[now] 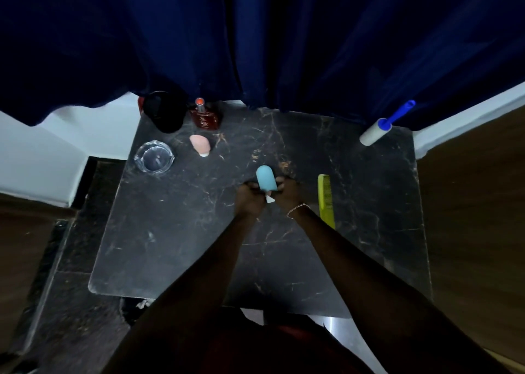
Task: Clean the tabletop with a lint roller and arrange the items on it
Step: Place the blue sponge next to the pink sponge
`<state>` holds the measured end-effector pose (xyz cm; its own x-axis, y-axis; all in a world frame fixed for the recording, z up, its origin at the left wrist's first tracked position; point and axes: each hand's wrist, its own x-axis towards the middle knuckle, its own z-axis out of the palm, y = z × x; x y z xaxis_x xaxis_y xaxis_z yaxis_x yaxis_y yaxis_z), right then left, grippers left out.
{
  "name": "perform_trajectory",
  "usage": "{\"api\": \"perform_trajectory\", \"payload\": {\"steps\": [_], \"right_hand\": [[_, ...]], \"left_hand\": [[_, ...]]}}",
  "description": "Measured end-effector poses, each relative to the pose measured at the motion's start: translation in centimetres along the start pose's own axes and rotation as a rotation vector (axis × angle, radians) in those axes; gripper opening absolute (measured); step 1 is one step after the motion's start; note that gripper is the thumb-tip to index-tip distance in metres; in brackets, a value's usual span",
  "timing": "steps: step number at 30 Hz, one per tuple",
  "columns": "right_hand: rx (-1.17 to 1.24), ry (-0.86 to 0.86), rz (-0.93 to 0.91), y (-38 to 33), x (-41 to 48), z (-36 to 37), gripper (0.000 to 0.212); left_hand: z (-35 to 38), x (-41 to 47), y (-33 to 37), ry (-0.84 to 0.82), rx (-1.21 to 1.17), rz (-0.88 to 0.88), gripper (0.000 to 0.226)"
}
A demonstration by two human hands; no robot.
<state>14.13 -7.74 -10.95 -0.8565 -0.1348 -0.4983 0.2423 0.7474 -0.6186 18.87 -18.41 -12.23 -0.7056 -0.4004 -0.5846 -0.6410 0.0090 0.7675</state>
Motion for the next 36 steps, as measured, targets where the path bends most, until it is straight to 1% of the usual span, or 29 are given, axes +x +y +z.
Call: {"api": "perform_trajectory", "payload": {"steps": [2,6,9,12,14,15,17,21,24,27,31,36], "right_hand": [[0.035,-0.001,-0.020,-1.4,-0.4,1.1,0.042],[0.086,-0.005,-0.044,-4.9,-0.8,4.5,0.037],[0.120,-0.022,-0.060,-7.9,-0.7,7.0,0.037],[0.057,-0.031,-0.096,-10.5,-0.5,9.4,0.036],[0.063,0.007,-0.105,-11.8,-0.3,10.7,0.041],[0.073,0.019,-0.102,-12.3,-0.3,11.2,0.046],[0.061,0.039,-0.102,-12.9,-0.1,12.1,0.052],[0.044,0.040,-0.102,-13.3,0.5,12.8,0.049],[-0.003,0.043,-0.116,-13.4,1.1,12.8,0.057],[-0.047,0.033,-0.122,-13.4,1.4,13.0,0.064],[-0.159,0.032,-0.138,-13.5,1.9,13.4,0.072],[-0.251,0.040,-0.140,-13.2,1.9,13.7,0.074]], "left_hand": [[-2.0,0.1,-0.1,0.001,-0.047,0.017,0.019],[-7.5,0.4,-0.6,0.030,-0.064,0.055,0.013],[-11.6,0.9,-0.7,0.058,-0.018,0.098,0.020],[-15.2,2.1,-0.6,0.047,0.045,0.148,0.022],[-17.0,2.9,-0.4,0.007,0.071,0.182,0.022],[-17.6,3.3,-0.2,-0.016,0.094,0.201,0.029],[-18.4,4.1,0.0,-0.039,0.127,0.226,0.033],[-18.8,5.7,0.0,-0.058,0.136,0.231,0.038],[-18.5,6.3,-0.2,-0.071,0.131,0.257,0.039],[-18.4,6.8,-0.6,-0.096,0.078,0.272,0.042],[-18.6,7.6,-1.1,-0.095,0.070,0.292,0.043],[-18.8,7.7,-1.5,-0.116,0.109,0.308,0.040]]}}
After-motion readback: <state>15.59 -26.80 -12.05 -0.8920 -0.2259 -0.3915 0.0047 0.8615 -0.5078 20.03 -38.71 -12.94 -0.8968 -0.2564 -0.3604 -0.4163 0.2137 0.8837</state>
